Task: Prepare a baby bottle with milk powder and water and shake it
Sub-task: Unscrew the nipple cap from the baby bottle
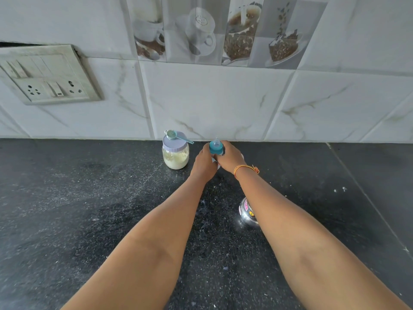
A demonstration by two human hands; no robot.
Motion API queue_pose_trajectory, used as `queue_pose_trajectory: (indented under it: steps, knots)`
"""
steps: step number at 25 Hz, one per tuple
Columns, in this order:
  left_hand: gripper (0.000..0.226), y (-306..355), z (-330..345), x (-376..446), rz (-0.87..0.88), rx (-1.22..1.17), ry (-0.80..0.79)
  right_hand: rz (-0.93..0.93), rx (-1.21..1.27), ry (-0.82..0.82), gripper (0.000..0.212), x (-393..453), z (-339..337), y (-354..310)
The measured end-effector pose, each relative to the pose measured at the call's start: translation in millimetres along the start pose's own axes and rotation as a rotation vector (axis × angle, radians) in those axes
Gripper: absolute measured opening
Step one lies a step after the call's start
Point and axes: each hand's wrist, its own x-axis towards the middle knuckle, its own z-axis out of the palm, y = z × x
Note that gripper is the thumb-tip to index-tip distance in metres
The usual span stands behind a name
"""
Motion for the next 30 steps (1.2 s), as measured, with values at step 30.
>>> queue_pose_trajectory:
  steps: [30]
  knots:
    - [0.048,-70,-39,-175,-0.097,-0.250,0.048,-0.146,0.208,-0.184,0.038,-154,46,0]
